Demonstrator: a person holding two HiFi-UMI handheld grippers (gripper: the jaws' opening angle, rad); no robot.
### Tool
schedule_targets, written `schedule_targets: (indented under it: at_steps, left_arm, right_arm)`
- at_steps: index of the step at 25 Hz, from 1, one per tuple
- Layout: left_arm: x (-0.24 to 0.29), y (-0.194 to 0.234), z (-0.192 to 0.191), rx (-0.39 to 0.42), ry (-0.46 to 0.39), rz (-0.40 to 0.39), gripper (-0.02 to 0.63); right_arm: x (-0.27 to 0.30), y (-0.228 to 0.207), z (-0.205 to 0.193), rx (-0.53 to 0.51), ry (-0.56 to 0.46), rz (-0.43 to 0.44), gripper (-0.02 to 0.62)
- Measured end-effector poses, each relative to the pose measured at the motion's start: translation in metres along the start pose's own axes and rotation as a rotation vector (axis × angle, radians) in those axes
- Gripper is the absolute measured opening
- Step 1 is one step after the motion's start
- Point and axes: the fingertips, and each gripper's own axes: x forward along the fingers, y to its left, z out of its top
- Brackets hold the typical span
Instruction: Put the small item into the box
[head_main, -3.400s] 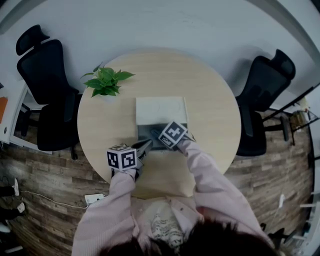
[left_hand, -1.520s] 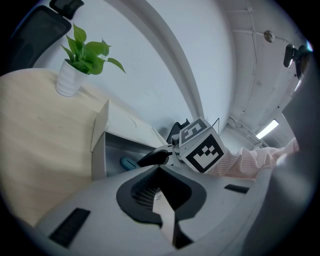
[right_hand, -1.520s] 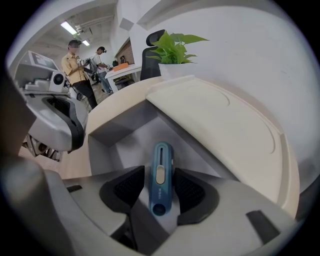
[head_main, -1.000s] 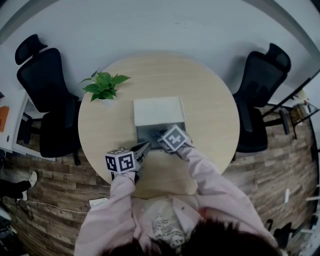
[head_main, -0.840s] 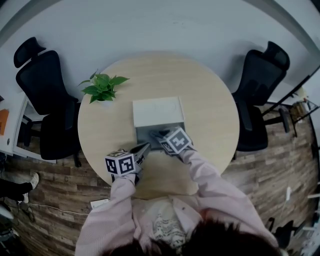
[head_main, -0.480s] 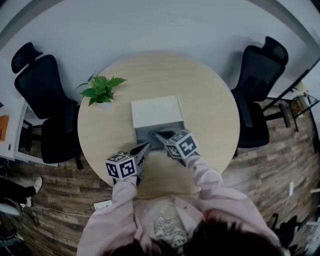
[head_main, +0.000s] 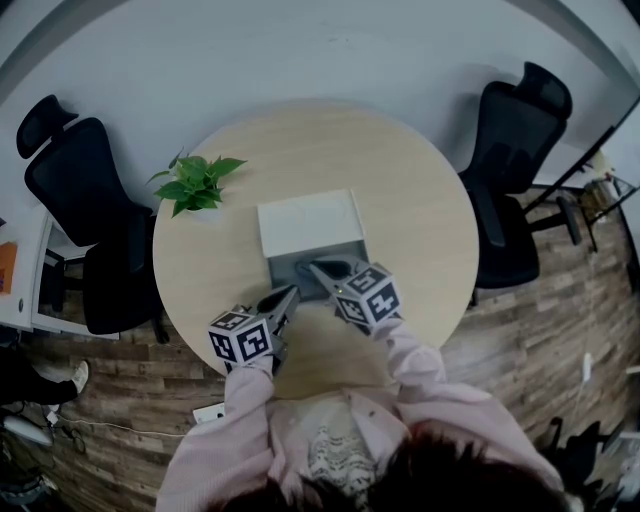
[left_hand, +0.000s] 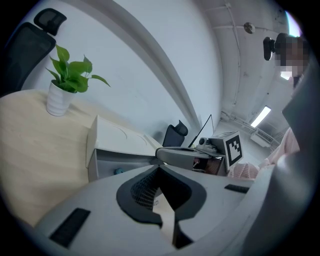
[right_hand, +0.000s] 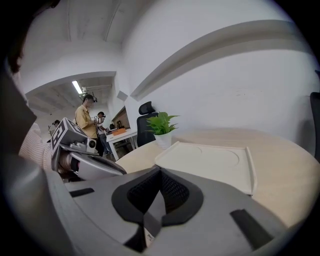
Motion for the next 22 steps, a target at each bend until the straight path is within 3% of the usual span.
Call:
schedule_targets:
  at_steps: [12, 22]
  left_arm:
    - [0.001, -0.006, 0.01, 0.076, -0.025, -0.002, 0.009]
    - [0.001, -0.007, 0.012, 0.11, -0.034, 0.001, 0.009]
  right_arm:
    - [-0.014, 0.009, 0.022, 0.003, -0.108, -0.023, -0.003]
    - [-0.015, 0.015, 0.017, 0.035, -0.127, -0.053, -0.005]
